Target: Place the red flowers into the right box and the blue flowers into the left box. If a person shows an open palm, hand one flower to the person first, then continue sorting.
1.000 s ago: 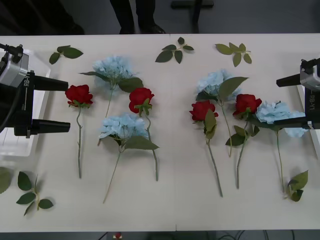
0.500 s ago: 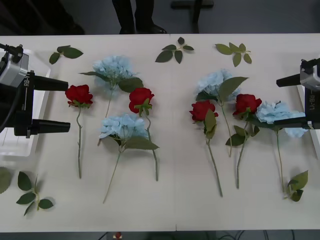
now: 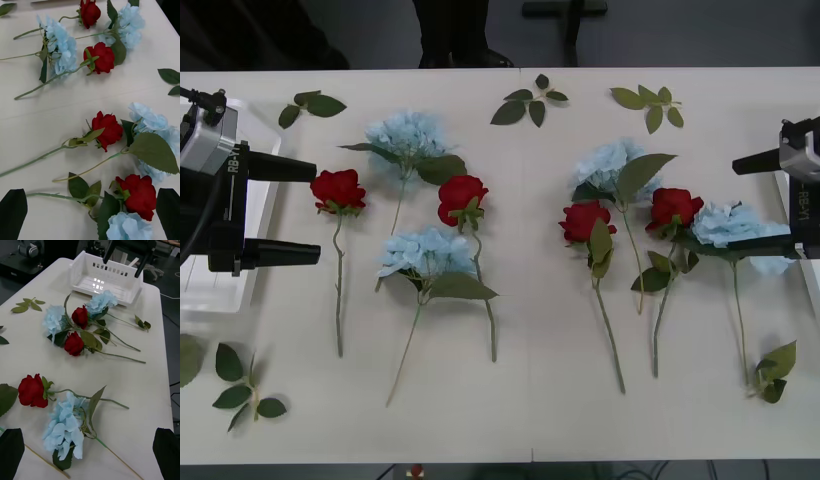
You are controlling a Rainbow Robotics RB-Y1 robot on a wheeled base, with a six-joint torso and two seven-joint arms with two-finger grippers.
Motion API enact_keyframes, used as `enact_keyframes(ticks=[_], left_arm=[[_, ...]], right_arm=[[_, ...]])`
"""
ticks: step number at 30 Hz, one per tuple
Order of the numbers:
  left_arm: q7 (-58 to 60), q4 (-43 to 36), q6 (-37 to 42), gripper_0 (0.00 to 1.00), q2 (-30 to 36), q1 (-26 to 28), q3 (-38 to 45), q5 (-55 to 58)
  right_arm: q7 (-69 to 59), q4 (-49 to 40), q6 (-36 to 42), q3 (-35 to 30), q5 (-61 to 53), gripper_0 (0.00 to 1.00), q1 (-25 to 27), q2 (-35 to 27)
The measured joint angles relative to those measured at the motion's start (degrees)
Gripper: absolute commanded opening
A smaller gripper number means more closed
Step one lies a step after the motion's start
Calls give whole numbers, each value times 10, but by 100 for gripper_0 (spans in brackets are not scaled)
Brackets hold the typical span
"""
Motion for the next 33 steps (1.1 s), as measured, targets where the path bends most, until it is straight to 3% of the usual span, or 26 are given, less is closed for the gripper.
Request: enact_keyframes(ticks=[11, 15, 19, 24, 29, 33], left_arm=[[1, 8, 0, 100, 0, -10, 0, -5], [85, 25, 0, 100, -1, -51, 0, -71], [268, 72, -2, 100, -21, -89, 1, -162], [291, 90, -25, 100, -65, -93, 4, -372], [499, 91, -25, 100, -103, -81, 0, -557], [518, 105, -38, 100, -128, -65, -20, -634]], right_arm=[[-1, 0, -1, 14, 10, 100, 1, -8], [-129, 0, -1, 16, 41, 100, 10, -36], [-323, 1, -2, 21, 79, 100, 38, -59], [-402, 1, -3, 21, 122, 100, 71, -62], [-610, 1, -18, 23, 175, 100, 100, -62], [-648, 1, -40, 52, 232, 100, 119, -62]])
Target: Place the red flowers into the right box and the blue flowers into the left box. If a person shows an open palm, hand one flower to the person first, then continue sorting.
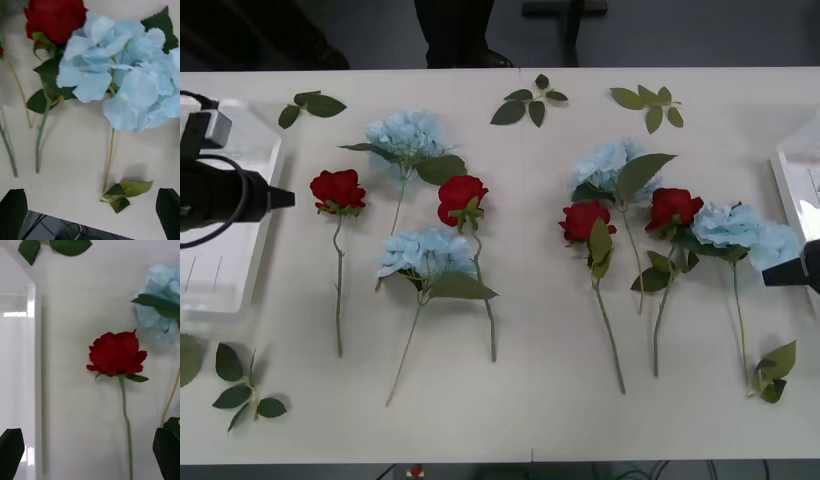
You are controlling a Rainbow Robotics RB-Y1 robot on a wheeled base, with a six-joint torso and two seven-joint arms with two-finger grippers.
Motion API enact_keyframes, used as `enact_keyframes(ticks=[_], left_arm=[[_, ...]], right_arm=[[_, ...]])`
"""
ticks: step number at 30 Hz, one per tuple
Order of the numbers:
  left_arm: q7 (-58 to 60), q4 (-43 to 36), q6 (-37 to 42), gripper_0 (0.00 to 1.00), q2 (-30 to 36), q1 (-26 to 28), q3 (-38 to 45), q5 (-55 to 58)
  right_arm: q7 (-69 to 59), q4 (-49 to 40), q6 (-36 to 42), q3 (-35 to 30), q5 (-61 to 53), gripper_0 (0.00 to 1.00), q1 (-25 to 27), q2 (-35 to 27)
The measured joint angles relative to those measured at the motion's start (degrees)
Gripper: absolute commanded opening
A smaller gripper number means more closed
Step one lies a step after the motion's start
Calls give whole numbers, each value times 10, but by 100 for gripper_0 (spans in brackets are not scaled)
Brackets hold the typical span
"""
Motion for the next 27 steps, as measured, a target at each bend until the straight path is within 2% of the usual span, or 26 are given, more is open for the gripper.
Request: enact_keyframes(ticks=[7, 15, 22, 26, 27], left_arm=[[3, 48, -44, 100, -39, 2, -47, -98], [19, 60, -45, 100, -88, -10, -95, -170], [19, 127, -87, 100, -125, -54, -139, -215], [19, 183, -143, 74, -127, -70, -169, -227], [19, 195, -153, 64, -127, -72, -175, -229]], right_arm=[[-121, 13, -59, 95, 87, 100, 4, 0], [-121, 81, -154, 159, 98, 100, 4, 1], [-121, 124, -202, 197, 109, 100, -2, 1], [-121, 155, -211, 214, 117, 100, -24, 7], [-121, 159, -213, 217, 120, 100, -29, 10]])
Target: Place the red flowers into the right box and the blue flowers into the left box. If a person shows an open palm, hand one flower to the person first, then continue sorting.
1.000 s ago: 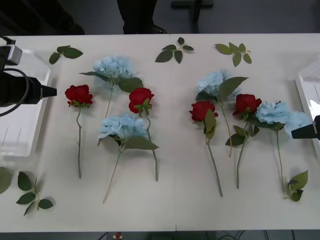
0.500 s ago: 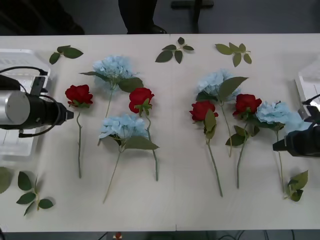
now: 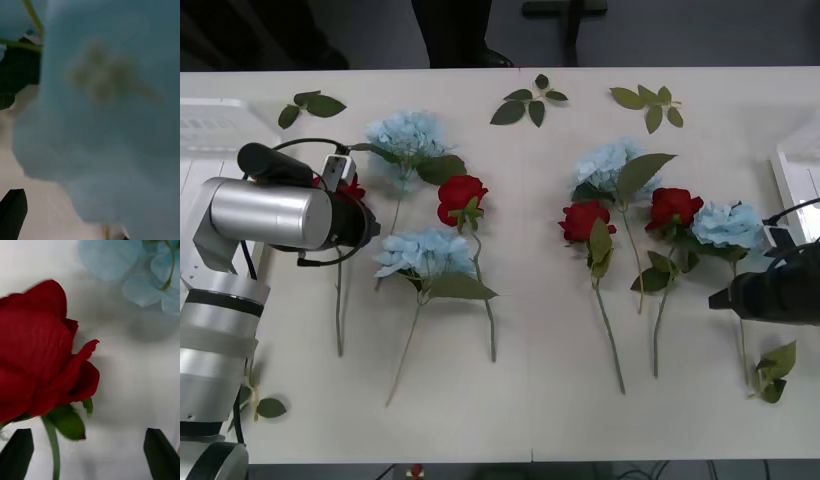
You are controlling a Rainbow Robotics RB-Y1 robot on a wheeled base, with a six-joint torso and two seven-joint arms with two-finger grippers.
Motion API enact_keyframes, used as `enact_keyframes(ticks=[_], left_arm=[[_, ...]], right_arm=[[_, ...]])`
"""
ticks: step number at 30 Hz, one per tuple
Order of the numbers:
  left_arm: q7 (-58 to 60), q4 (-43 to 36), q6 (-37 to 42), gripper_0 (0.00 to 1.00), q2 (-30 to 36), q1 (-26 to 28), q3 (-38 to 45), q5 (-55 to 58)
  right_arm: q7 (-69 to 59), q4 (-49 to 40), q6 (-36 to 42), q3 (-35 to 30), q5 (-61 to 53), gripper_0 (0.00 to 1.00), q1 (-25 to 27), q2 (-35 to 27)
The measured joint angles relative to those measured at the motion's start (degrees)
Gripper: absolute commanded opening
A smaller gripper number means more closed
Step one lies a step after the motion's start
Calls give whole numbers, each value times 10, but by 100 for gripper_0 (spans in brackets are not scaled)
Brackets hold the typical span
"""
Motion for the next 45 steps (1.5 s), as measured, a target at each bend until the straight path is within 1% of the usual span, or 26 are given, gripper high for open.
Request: enact_keyframes(ticks=[1, 2, 3, 4, 5, 6, 10, 16, 19, 21, 23, 24, 25, 28, 30, 31, 34, 36, 37, 40, 44, 45], left_arm=[[0, 10, -9, 57, 0, -1, -5, -2], [0, 17, -17, 43, 0, -1, -9, -3], [0, 22, -21, 31, 0, -1, -11, -4], [0, 25, -23, 16, 0, -1, -13, -5], [0, 27, -24, 9, 0, -1, -14, -7], [0, 27, -23, 1, 0, -1, -14, -10], [0, 27, -23, 0, 0, -1, -14, -12], [0, 27, -23, 0, 0, -1, -14, -12], [0, 25, -22, 0, 1, -1, -14, -12], [0, 10, -3, 0, 8, -1, -13, 4], [0, -23, 34, 0, 23, -1, -13, 39], [0, -48, 57, 0, 34, 1, -11, 61], [0, -78, 77, 0, 44, 4, -7, 82], [0, -168, 139, 0, 75, 20, 25, 136], [0, -223, 173, 0, 91, 34, 59, 172], [0, -249, 186, 0, 97, 41, 78, 190], [-2, -311, 200, 0, 108, 60, 133, 255], [-12, -342, 199, 0, 111, 67, 161, 300], [-22, -353, 196, 0, 111, 69, 170, 320], [-57, -376, 147, 0, 111, 69, 177, 382], [-61, -375, 35, 0, 111, 69, 155, 508], [-68, -372, 15, 0, 111, 69, 148, 536]], right_arm=[[0, 2, -2, 2, 4, 100, -3, 3], [0, 3, -2, 4, 8, 100, -6, 7], [0, 3, -2, 6, 11, 100, -8, 9], [0, 3, -2, 8, 13, 100, -10, 12], [0, 3, -3, 11, 15, 100, -12, 14], [0, 3, -5, 14, 17, 100, -12, 14], [0, 8, -24, 30, 26, 100, -13, 14], [0, 50, -45, 46, 26, 100, -28, 14], [0, 58, -56, 52, 30, 100, -33, 14], [0, 58, -56, 54, 34, 100, -33, 15], [0, 58, -56, 54, 34, 100, -33, 15], [0, 58, -56, 54, 34, 93, -33, 15], [0, 58, -56, 54, 34, 77, -33, 15], [0, 58, -56, 54, 34, 43, -33, 15], [0, 58, -56, 54, 34, 23, -33, 15], [0, 58, -56, 54, 34, 18, -33, 15], [0, 59, -61, 54, 33, 10, -33, 15], [0, 61, -71, 55, 33, 2, -33, 15], [0, 62, -73, 55, 33, 0, -33, 15], [0, 63, -72, 55, 33, 0, -33, 15], [0, 63, -72, 55, 33, 1, -33, 15], [0, 63, -72, 55, 33, 11, -33, 15]])
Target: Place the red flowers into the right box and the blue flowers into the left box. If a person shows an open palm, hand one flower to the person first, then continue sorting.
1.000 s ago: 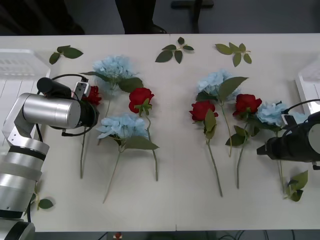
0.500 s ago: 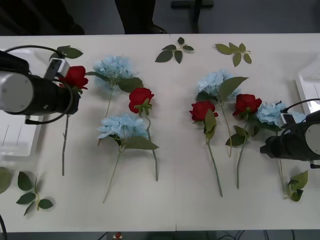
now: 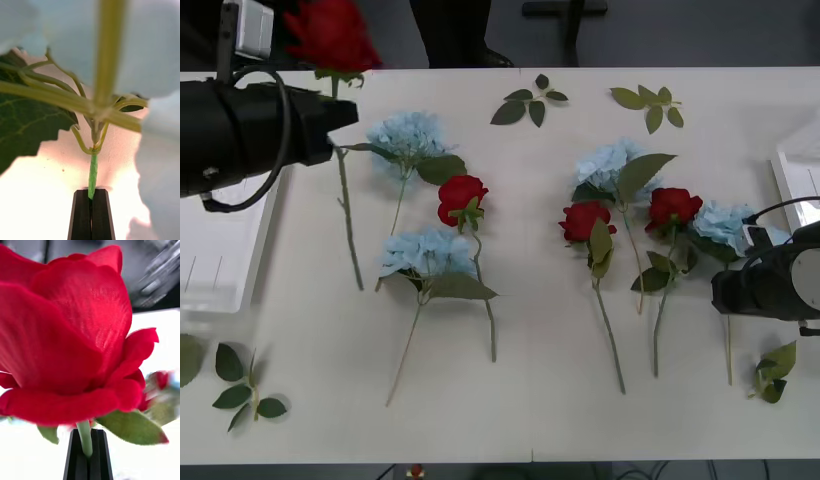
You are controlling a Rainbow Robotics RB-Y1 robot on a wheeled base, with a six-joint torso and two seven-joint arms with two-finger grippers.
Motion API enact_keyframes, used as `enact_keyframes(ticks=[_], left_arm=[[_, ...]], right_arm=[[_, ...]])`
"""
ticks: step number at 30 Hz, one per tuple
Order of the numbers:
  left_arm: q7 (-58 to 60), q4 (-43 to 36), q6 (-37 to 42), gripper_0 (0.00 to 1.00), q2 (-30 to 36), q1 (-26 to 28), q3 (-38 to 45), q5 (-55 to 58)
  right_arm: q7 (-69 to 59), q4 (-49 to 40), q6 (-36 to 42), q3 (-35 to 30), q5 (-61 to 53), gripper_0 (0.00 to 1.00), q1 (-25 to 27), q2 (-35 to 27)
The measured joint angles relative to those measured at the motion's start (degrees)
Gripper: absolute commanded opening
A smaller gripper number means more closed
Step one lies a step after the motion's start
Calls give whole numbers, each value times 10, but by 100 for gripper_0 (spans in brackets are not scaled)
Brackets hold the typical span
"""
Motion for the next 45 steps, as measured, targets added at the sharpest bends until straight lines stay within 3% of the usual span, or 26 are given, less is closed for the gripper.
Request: enact_keyframes(ticks=[2, 3, 4, 14, 19, 25, 31, 36, 39, 45], left_arm=[[-32, 5, -26, 0, 0, 0, -14, 36], [-54, 8, -34, 0, 0, 0, -21, 51], [-77, 10, -43, 0, 0, 0, -28, 69], [-185, 35, -233, 0, -1, 0, -186, 216], [-208, 52, -247, 0, -38, 0, -245, 221], [-208, 88, -255, 0, -116, -6, -249, 197], [-208, 135, -271, 0, -161, -33, -249, 196], [-208, 163, -284, 0, -170, -53, -249, 196], [-208, 176, -285, 0, -172, -62, -249, 196], [-208, 187, -285, 0, -172, -70, -249, 196]], right_arm=[[0, 0, 0, 0, 0, 74, 0, 0], [0, 0, 0, 0, 0, 97, 0, 0], [0, 0, 0, 0, 0, 100, 0, 0], [2, 0, -1, 0, -12, 100, 0, 0], [13, -41, 2, -4, -26, 100, 2, -17], [39, -168, 57, -58, -49, 100, 39, -56], [211, -253, 132, -187, -142, 100, 79, -59], [290, -280, 183, -256, -254, 100, 74, -36], [324, -268, 208, -276, -401, 100, 54, -1], [354, -241, 210, -251, -481, 100, 5, 43]])
